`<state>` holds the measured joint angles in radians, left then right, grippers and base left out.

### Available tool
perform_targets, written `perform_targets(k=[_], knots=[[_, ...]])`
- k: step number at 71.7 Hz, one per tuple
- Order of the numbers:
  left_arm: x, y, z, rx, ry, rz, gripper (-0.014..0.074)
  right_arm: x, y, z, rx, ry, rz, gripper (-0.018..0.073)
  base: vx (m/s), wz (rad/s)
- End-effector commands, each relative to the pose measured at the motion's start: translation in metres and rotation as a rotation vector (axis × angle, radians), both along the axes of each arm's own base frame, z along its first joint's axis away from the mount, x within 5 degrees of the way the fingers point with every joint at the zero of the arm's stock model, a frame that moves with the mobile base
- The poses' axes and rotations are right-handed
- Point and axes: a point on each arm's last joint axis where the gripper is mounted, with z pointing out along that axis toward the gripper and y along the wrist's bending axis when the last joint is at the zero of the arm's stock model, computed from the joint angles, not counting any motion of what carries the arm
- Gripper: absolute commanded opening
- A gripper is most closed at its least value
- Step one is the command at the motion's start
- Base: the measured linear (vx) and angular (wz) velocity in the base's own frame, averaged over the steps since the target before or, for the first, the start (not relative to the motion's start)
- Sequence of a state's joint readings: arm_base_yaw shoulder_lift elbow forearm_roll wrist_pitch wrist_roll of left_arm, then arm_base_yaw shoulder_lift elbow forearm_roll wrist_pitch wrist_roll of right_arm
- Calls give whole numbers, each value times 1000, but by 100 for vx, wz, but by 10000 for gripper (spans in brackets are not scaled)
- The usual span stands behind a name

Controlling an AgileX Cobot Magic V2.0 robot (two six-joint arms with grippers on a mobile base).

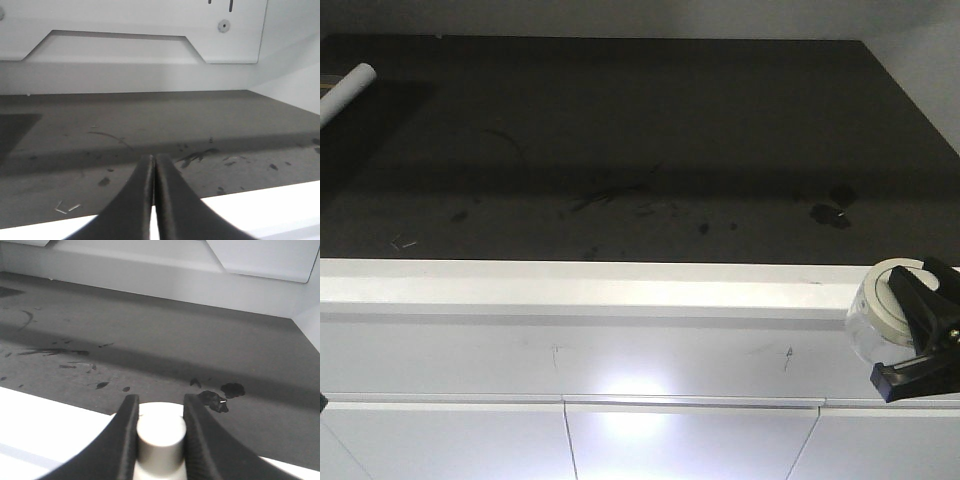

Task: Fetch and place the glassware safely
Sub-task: 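Lift the jar and pull it out of the hood with the right gripper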

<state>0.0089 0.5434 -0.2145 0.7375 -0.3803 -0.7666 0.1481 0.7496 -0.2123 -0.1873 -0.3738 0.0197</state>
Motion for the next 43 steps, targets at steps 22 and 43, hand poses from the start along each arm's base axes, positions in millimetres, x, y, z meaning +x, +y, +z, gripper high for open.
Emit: perform_targets(k=[22, 43], knots=[[0, -3, 13, -41, -62, -34, -7, 1, 1, 19, 22, -126, 13, -3, 0, 0], [0, -3, 13, -40, -59, -32, -7, 1, 1, 19, 21, -124, 13, -3, 0, 0]])
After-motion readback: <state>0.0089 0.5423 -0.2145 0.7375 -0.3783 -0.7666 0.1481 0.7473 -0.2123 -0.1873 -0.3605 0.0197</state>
